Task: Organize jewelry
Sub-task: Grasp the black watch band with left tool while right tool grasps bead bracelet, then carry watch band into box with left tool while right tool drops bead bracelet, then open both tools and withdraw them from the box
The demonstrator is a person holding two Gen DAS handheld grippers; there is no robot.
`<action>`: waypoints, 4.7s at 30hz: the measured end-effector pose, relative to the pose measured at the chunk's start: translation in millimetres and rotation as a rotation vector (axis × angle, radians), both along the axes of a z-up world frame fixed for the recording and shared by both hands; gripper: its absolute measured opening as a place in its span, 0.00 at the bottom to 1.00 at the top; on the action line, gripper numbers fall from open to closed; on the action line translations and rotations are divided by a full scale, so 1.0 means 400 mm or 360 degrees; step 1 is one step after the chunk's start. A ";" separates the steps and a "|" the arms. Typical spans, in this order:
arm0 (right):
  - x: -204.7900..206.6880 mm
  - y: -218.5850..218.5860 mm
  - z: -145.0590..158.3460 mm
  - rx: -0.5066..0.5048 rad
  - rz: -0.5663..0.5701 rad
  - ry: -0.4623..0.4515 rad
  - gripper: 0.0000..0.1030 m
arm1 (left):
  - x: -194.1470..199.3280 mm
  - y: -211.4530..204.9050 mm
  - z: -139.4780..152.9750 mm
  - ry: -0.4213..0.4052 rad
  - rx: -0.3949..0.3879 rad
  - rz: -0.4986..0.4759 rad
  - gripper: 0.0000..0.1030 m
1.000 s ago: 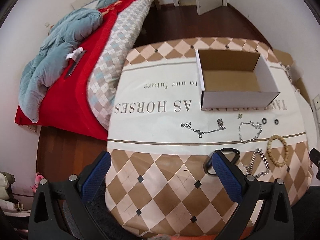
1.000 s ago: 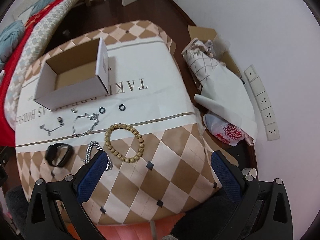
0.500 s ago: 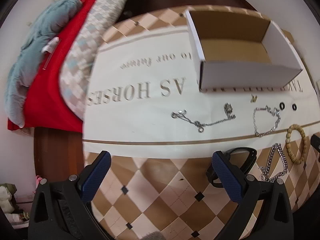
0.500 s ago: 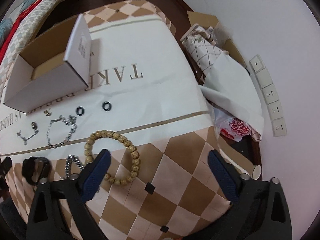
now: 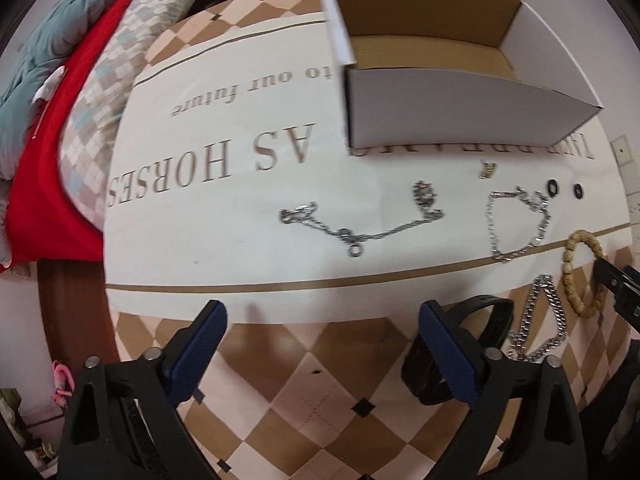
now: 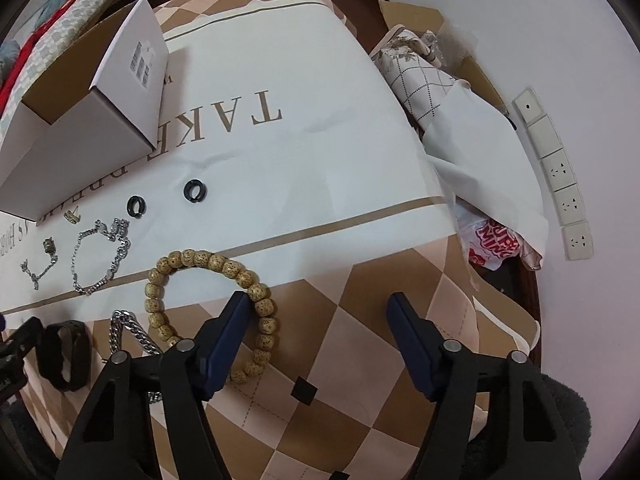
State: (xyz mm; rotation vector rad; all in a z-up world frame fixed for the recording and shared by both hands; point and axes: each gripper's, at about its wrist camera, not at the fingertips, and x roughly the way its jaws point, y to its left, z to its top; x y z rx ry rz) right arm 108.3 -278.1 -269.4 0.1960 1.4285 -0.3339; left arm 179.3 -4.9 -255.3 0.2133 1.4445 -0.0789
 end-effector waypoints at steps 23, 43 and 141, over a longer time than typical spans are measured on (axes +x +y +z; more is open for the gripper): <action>-0.004 0.001 0.000 0.0063 -0.0001 0.0029 0.60 | -0.076 -0.115 0.045 0.0082 -0.0126 -0.0280 0.71; 0.005 0.011 0.018 0.0121 0.0033 -0.0045 0.09 | -0.053 -0.119 0.022 0.0061 -0.0102 -0.0309 0.09; 0.127 0.260 0.531 -0.0103 0.0430 -0.0718 1.00 | -0.042 0.033 0.511 -0.0881 -0.0047 0.0198 1.00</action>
